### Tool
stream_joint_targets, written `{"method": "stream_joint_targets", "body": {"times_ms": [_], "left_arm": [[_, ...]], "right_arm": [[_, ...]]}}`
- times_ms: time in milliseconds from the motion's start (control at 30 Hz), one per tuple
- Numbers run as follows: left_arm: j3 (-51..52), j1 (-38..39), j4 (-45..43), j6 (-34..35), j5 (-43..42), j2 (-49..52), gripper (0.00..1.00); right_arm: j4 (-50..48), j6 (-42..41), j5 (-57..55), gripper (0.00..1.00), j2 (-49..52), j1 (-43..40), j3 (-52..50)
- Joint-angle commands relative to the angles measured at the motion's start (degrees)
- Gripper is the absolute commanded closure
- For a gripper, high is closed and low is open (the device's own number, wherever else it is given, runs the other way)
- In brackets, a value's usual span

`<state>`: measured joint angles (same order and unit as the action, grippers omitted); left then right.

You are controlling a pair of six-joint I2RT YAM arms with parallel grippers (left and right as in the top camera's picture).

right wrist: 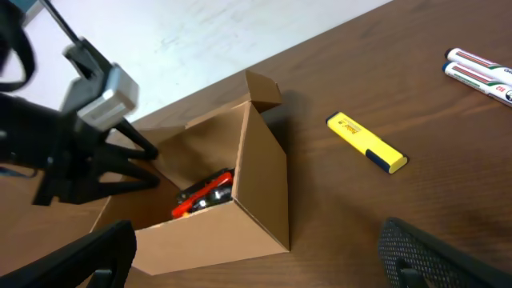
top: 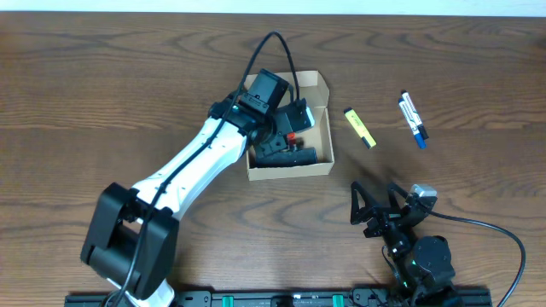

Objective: Pack container
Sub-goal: 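Grasp the correction tape with the left gripper and place it in the box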

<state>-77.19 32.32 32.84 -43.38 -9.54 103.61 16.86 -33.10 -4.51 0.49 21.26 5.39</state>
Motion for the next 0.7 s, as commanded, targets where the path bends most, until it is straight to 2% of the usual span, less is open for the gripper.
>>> {"method": "stream_joint_targets", "body": {"times_ms": [0, 267, 367, 467, 533, 667], "left_arm": [[-1.0, -0.2, 0.1, -4.3, 1.4, 1.4, 0.58], [-3.0, -0.2, 0.4, -3.0, 1.6, 1.2, 0.61], [-7.3, -0.2, 3.8, 6.1, 3.8, 0.2, 0.6], [-13.2, -0.9, 10.7, 14.8, 4.1, -1.8, 0.57], [-17.1, -2.1, 15.5, 21.3, 4.2, -4.0, 0.48], [-20.3, -5.1, 22.2, 28.9, 3.0, -8.7, 0.48]], "right_arm": [[0.1, -0.5, -0.4, 0.01, 0.0, -0.7, -0.2], [0.1, -0.5, -0.4, 0.01, 0.0, -0.7, -0.2], [0.1, -0.5, -0.4, 0.01, 0.0, -0.7, -0.2], [0.1, -0.5, -0.4, 0.01, 0.0, -0.7, -0.2], [0.1, -0.5, -0.4, 0.01, 0.0, -0.7, -0.2], [0.1, -0.5, -0.4, 0.01, 0.0, -0.7, -0.2]]}}
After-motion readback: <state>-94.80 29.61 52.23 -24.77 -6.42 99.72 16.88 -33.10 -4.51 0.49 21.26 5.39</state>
